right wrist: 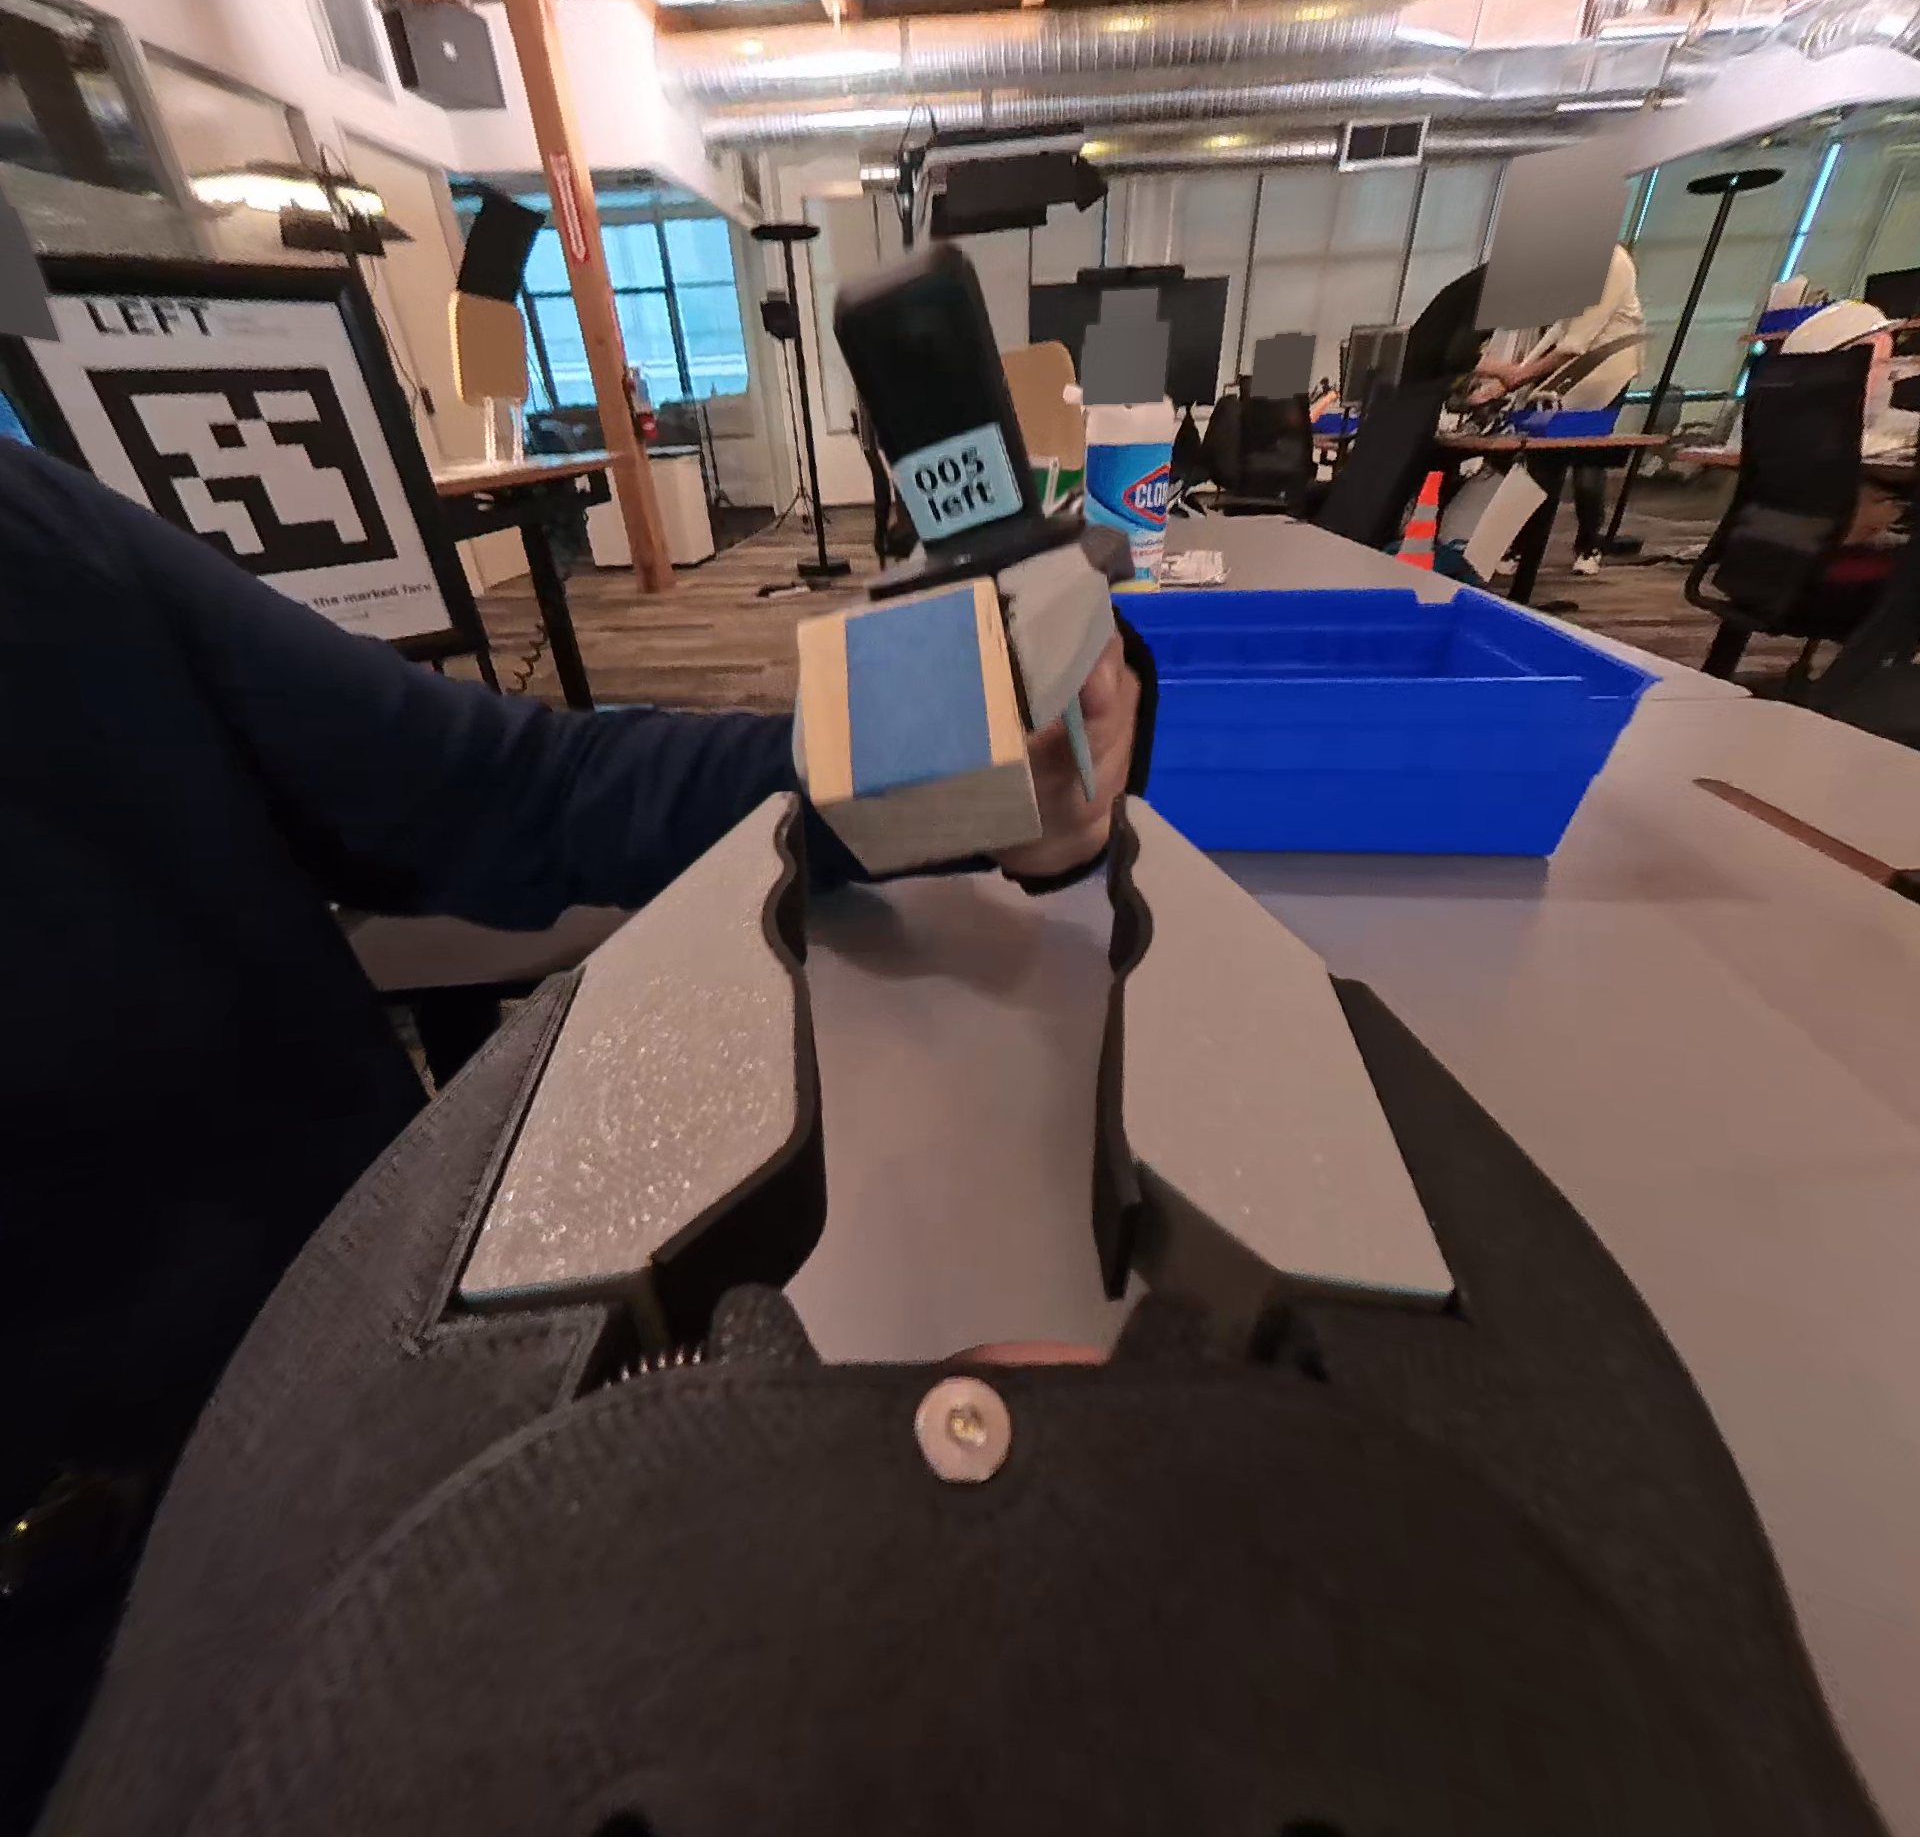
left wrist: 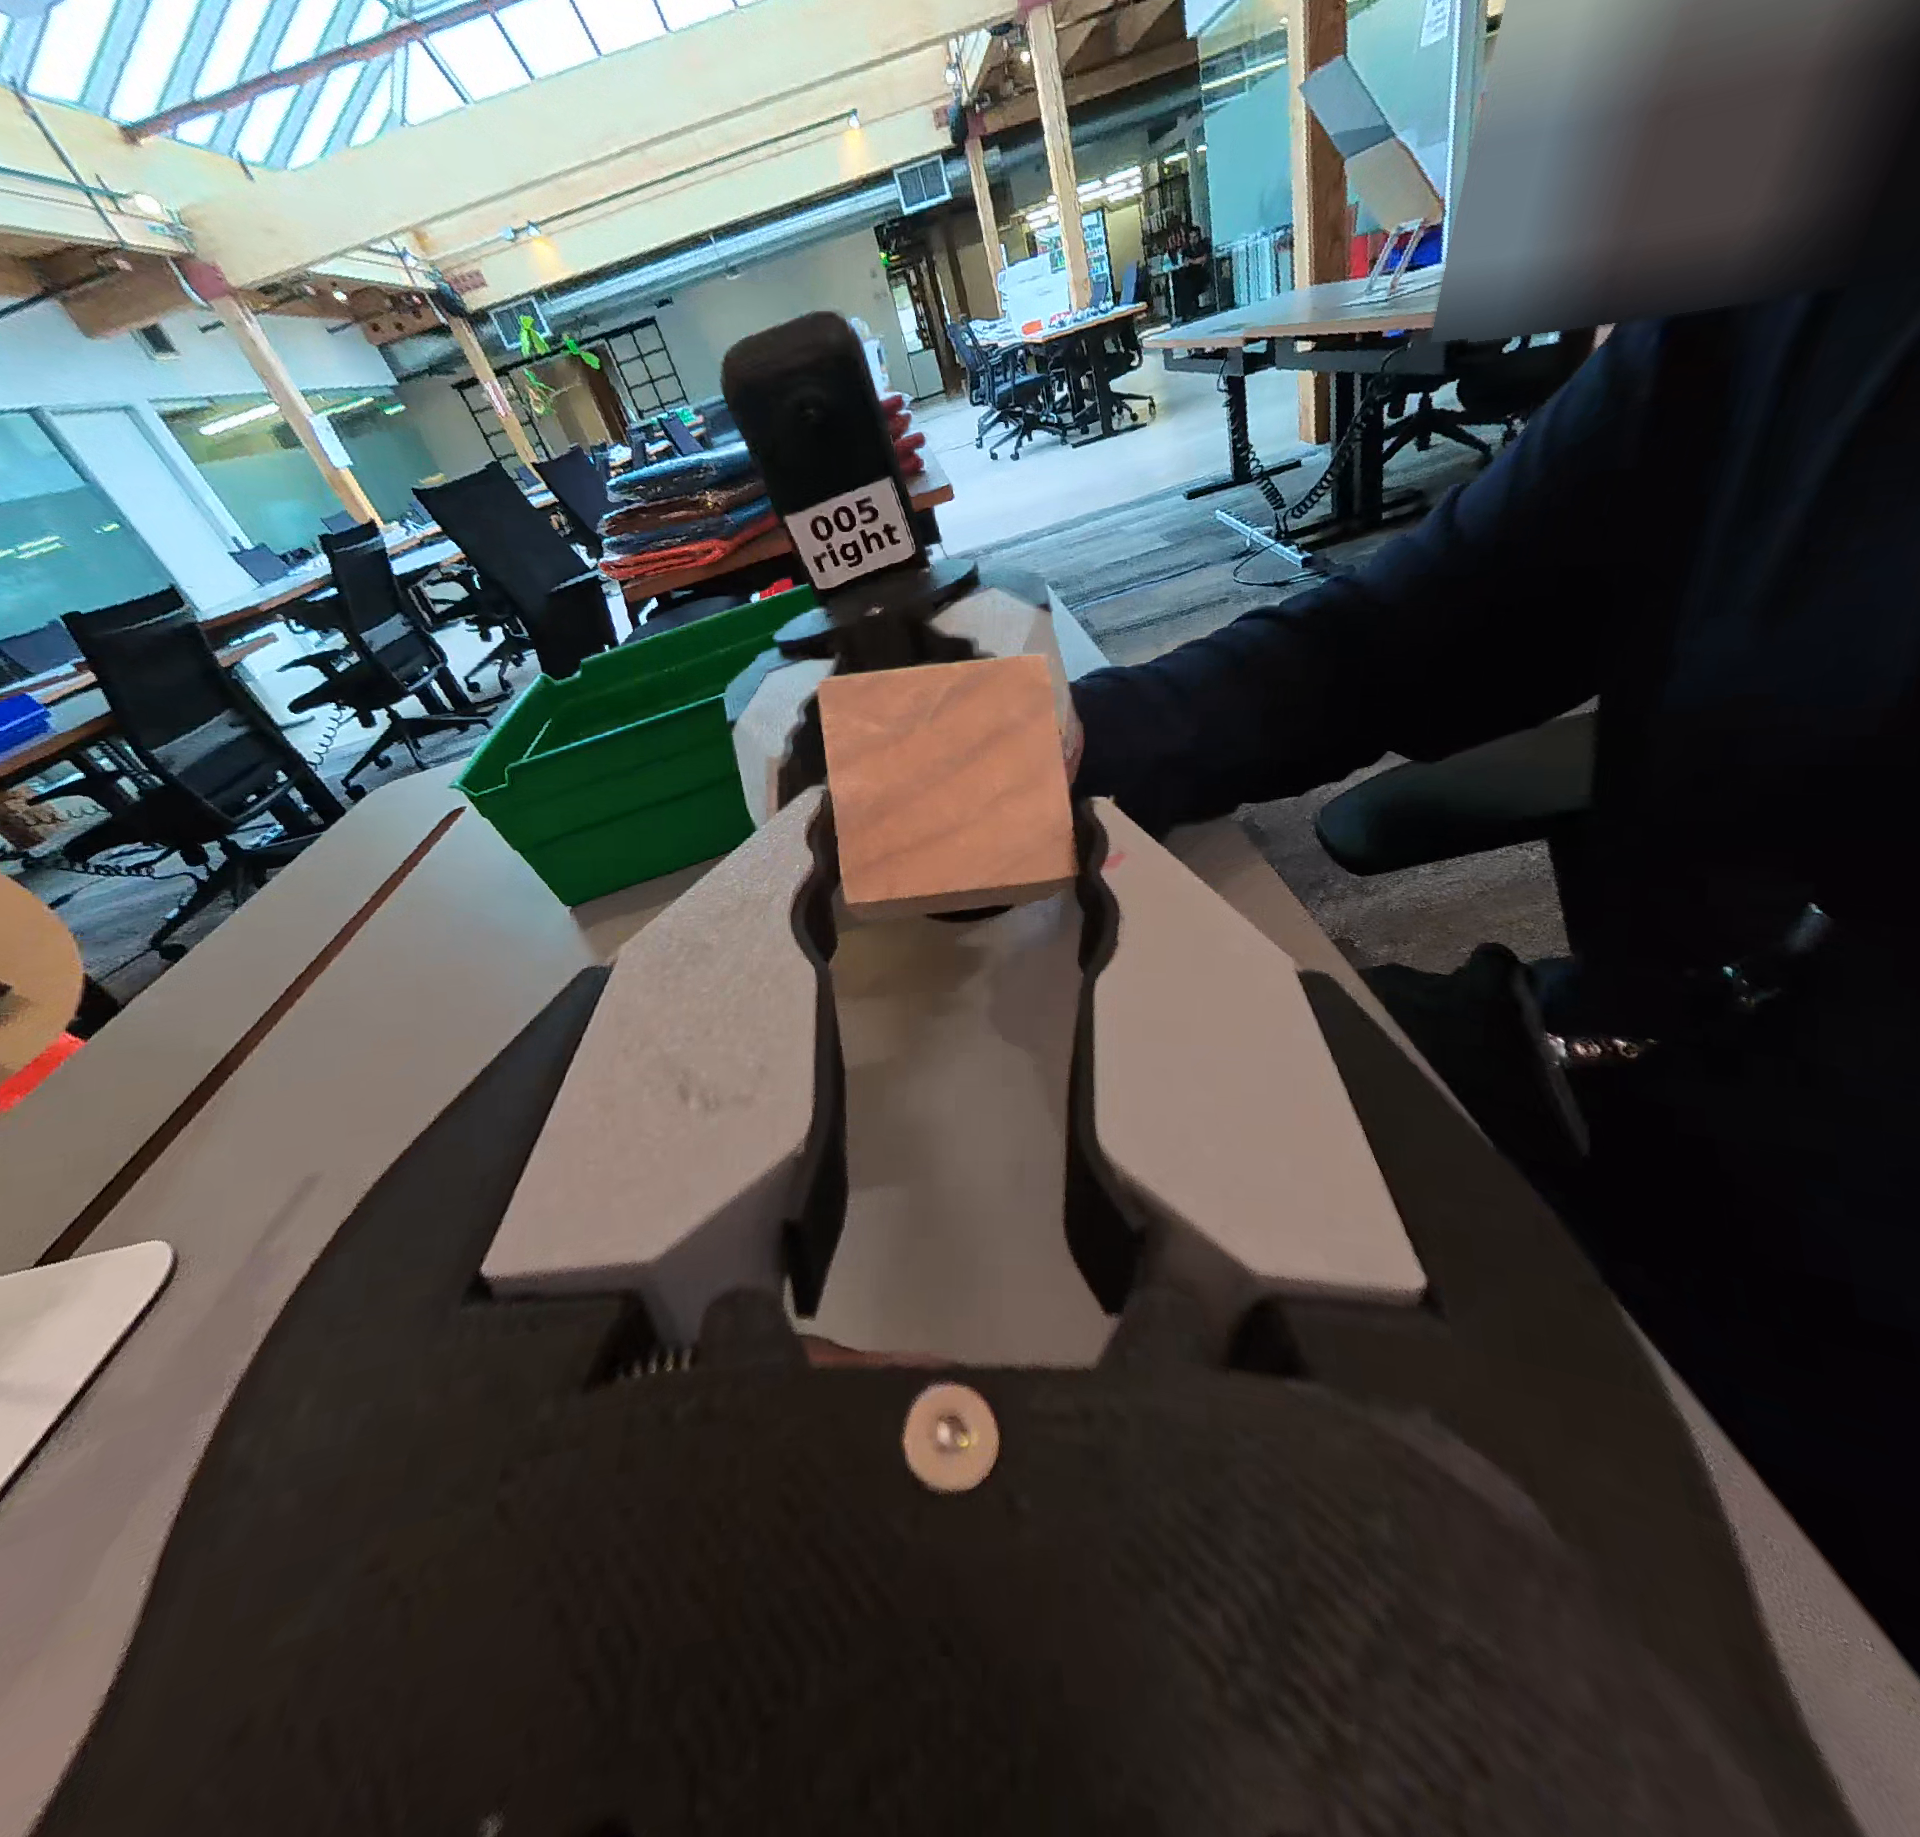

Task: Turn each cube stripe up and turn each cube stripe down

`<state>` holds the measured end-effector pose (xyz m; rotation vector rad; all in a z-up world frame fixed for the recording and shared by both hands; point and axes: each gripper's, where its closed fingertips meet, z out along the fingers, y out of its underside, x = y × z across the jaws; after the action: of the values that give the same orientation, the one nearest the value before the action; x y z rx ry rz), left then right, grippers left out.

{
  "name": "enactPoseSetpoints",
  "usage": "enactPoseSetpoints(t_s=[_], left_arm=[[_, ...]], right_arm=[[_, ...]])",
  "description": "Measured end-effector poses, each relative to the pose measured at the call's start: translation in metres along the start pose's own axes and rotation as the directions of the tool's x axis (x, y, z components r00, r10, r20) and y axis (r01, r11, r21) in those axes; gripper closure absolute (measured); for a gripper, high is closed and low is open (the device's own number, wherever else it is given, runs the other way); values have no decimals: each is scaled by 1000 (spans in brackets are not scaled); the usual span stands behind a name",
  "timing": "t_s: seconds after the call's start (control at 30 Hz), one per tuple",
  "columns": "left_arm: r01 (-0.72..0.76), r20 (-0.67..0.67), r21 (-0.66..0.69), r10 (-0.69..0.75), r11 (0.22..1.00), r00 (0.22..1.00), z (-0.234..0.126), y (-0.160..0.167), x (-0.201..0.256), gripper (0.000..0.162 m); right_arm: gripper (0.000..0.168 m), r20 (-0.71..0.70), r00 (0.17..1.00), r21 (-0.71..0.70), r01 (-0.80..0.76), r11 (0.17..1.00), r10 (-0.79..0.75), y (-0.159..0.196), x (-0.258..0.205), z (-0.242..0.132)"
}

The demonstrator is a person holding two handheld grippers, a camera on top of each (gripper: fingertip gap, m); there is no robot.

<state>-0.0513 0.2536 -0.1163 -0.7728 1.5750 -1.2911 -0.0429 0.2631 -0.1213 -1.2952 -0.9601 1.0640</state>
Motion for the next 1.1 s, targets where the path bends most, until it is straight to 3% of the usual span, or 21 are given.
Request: enactPoseSetpoints(t_s=[0.13, 0.37, 0.77, 0.87, 0.93, 1.1], left_arm=[[19, 14, 15, -19, 1000, 1000, 11, 10, -3, 118], [78, 51, 60, -81, 995, 995, 19, 17, -8, 118], [119, 156, -24, -114, 993, 981, 18, 42, -21, 115], [134, 129, -38, -129, 990, 983, 18, 43, -16, 110], [149, 132, -28, -144, 988, 981, 16, 43, -16, 94], [167, 201, -44, -155, 985, 967, 7, 49, -29, 98]], right_arm=[[116, 28, 999, 12, -23, 1000, 23, -2, -3, 1], [120, -59, 997, -42, 42, 998, -44, 8, 7, 5], [123, -137, 990, -136, 10, 991, -29, 27, 27, 2], [123, -122, 993, -129, -27, 991, 11, 29, 25, 1], [123, -120, 992, -105, -57, 993, 44, 26, 25, -5], [123, -169, 982, -18, -89, 996, 85, 2, 18, -29]])
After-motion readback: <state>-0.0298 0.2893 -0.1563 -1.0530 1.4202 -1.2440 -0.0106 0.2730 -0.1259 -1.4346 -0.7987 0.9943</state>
